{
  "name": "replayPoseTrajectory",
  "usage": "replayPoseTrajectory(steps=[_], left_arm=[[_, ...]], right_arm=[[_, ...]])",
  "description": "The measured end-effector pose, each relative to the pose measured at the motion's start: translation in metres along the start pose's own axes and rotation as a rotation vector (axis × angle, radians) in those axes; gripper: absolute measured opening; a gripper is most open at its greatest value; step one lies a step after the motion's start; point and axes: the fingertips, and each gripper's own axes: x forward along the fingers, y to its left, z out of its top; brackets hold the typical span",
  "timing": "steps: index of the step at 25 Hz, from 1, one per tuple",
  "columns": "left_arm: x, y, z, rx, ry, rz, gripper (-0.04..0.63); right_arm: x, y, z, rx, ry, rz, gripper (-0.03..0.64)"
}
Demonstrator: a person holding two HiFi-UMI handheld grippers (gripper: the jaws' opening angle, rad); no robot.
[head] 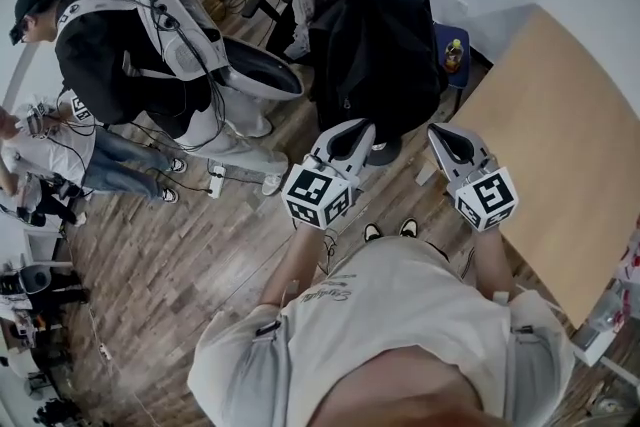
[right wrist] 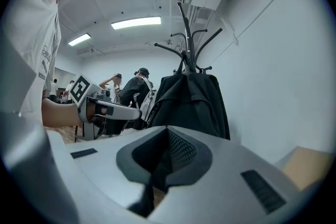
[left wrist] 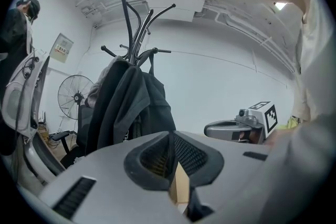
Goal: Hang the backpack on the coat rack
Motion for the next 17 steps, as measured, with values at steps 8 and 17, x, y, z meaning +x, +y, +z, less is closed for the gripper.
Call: replayPoseTrajectory(steps=[8,17], left_arm=[[0.001,0.003,0.002,0.0,0.002,-0.021,0.035],[-0.002,0.01,0.003,-0.005,-0.012,-0.03,0.035]], right_arm=[[0.006,-0.005,-0.001,0.002,0.011,-0.027,-0.005],[0.012,0.0,-0.004,0.006,0.024,-0.029,-0.005]])
